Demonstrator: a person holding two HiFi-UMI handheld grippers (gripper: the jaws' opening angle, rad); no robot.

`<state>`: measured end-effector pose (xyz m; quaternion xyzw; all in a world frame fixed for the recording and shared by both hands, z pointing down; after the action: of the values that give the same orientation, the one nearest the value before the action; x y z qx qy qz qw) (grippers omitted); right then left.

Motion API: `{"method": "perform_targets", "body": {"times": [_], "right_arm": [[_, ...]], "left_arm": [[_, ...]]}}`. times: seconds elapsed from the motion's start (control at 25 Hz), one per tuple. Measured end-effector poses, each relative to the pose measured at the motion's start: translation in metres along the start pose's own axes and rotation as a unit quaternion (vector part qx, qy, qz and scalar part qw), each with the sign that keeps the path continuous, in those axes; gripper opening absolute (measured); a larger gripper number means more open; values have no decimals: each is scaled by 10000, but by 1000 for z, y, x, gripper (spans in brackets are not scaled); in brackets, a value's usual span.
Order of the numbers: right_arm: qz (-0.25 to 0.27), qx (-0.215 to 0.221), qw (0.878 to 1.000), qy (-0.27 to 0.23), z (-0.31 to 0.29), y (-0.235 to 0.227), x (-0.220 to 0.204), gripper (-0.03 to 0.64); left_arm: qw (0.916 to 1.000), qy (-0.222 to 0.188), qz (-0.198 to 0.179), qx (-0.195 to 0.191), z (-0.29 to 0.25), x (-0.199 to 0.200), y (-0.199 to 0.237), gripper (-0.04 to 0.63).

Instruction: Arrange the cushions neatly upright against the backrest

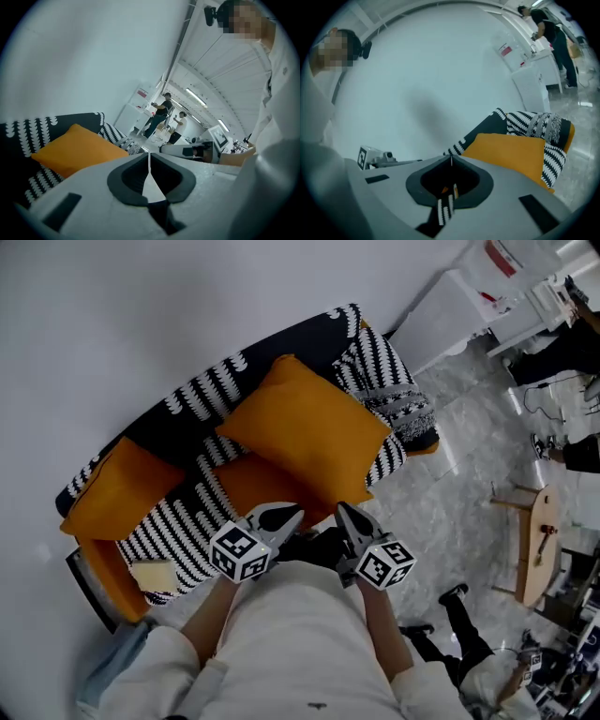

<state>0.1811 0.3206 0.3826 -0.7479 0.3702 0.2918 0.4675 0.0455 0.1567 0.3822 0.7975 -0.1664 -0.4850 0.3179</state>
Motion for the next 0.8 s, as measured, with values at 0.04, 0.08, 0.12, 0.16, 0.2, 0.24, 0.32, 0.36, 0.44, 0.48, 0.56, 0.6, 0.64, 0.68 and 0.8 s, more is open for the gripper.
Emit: {"method": "perform_targets", "body": {"times": [0.04,0.08,0.12,0.16,0.2,0.24,0.32,0.36,0.44,0.48,0.56,0.6,0.64,0.68,0.8], "right_arm": [[285,6,9992,270,-11,1,-1,9],[575,43,9968,556,-22,1,-2,9],[829,114,9930,829,-33,1,-3,9],[1036,211,9886,1073,-46,-1,-4,9],[1222,315,9836,1286,-59,-2,-5,9],[1413,406,9781,1471,-73,-4,-7,9],[1817,531,9653,1797,-101,-9,-12,11],[2009,573,9581,1961,-114,-11,-17,13],[2388,655,9405,2328,-136,-19,-27,89],[2567,690,9303,2527,-144,-23,-33,120],[2867,743,9106,2882,-159,-30,-46,140],[2995,749,9021,3015,-168,-32,-53,154],[3125,723,8944,3117,-176,-34,-59,168],[3278,654,8867,3195,-186,-35,-65,186],[4054,314,8481,3397,-213,-38,-81,218]], "left_arm": [[10000,-27,73,48,2,1,4,11],[9998,-68,153,112,4,2,8,11],[9995,-122,236,191,6,3,11,9],[9989,-187,325,285,8,4,15,11],[9980,-256,423,391,11,4,19,9],[9968,-326,527,499,14,4,24,9],[9935,-477,731,729,23,2,33,11],[9911,-568,828,874,28,1,37,9],[9834,-808,1053,1235,37,-3,42,9],[9780,-964,1187,1421,42,-5,41,9],[9661,-1297,1426,1717,51,-9,38,11],[9608,-1442,1512,1823,54,-11,37,11],[9561,-1562,1585,1905,57,-14,38,9],[9520,-1664,1658,1963,59,-17,38,9],[9407,-1915,1878,2075,60,-30,38,9]]}}
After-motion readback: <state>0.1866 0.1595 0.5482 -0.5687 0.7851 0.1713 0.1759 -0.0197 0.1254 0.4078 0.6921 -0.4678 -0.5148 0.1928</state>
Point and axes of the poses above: the fingertips, and each gripper's own axes: z backward along the fingers, y to its left, x out of its top, the point moved 9 cm from there along z, backward along the fingers, and after that the axes turned 9 degrees about z, right-handed, at the moved point
